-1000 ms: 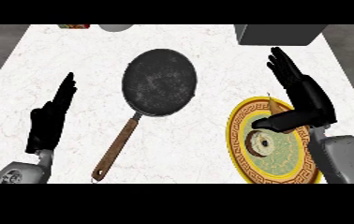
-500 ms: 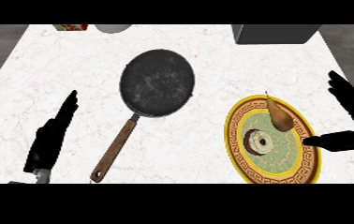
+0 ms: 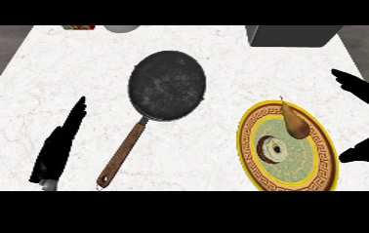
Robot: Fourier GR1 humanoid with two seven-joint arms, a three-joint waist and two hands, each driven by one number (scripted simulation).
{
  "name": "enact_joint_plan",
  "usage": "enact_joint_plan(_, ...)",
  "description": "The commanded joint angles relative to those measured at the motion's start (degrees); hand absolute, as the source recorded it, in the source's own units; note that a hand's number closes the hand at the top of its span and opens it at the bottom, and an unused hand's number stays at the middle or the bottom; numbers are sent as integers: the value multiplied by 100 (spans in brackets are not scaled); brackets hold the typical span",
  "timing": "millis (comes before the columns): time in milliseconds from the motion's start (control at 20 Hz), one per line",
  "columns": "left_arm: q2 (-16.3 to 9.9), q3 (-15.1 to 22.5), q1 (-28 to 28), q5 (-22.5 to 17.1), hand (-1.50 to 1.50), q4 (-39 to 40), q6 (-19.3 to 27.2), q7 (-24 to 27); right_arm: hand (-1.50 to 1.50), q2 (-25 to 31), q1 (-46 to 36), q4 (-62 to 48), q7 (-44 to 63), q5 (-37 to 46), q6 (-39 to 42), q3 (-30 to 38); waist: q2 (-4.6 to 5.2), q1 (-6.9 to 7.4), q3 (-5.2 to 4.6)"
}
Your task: Pick the cupcake from the plate and place it in the pan
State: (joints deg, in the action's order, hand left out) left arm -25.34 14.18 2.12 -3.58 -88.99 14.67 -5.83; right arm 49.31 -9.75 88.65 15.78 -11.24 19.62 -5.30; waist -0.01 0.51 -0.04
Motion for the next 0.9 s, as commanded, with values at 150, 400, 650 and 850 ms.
enact_joint_plan(150, 290, 6, 74, 246, 0, 192, 54, 142, -150, -303, -418, 925, 1286, 89, 480, -602, -5, -40, -1)
enact_joint_plan(400, 286, -186, 30, 270, 0, 360, -172, 288, -150, -815, -1149, 313, 2094, 215, 827, -894, 5, -4, 1)
enact_joint_plan(650, 301, -102, 100, 406, 0, -340, -121, -297, -150, -1094, -1907, 197, 3074, -20, 1382, -1134, 0, 19, 2)
enact_joint_plan(850, 289, -335, 142, 329, 0, 67, -256, 96, -150, -1506, -2020, 399, 3715, 335, 1371, -1731, 6, 30, -3)
